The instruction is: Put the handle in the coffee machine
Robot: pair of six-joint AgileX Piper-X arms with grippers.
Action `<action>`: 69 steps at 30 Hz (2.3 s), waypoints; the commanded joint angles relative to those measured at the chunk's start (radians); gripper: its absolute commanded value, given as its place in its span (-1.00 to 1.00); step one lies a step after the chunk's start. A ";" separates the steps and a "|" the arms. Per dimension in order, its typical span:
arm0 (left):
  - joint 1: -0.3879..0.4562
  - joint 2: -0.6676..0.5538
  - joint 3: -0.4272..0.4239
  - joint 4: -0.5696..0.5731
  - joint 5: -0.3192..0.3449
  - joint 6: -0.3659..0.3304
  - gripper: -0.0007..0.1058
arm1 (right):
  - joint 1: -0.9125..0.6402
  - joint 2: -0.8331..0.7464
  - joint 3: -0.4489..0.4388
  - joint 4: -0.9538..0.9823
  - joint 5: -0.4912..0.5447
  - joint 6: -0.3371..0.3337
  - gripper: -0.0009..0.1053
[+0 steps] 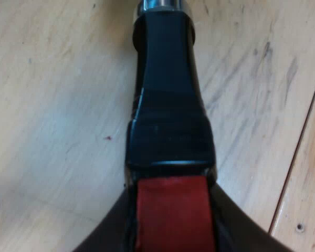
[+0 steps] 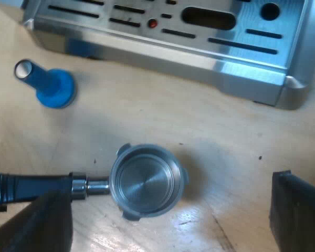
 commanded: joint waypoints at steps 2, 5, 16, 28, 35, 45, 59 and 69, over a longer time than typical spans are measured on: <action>0.000 -0.073 -0.018 -0.019 -0.032 -0.002 -0.98 | 0.080 -0.008 -0.009 0.005 0.091 0.017 0.46; 0.006 -0.137 -0.018 0.004 -0.039 -0.012 -0.98 | 0.153 -0.008 -0.009 0.005 0.165 0.049 0.46; 0.214 -0.341 -0.018 0.085 0.081 0.013 -0.98 | 0.375 0.006 -0.009 -0.029 0.484 0.149 0.46; 0.496 -0.375 -0.027 0.151 0.214 0.136 -0.98 | 0.556 0.172 -0.009 -0.201 0.738 0.192 0.46; 0.560 -0.375 -0.027 0.153 0.216 0.142 -0.98 | 0.591 0.276 -0.009 -0.319 0.760 0.192 0.46; 0.616 -0.375 -0.027 0.151 0.211 0.151 -0.98 | 0.593 0.357 -0.009 -0.430 0.759 0.192 0.46; 0.616 -0.375 -0.027 0.151 0.211 0.153 -0.98 | 0.593 0.361 -0.009 -0.430 0.759 0.187 0.46; 0.616 -0.375 -0.027 0.151 0.211 0.153 -0.98 | 0.593 0.361 -0.009 -0.430 0.759 0.187 0.46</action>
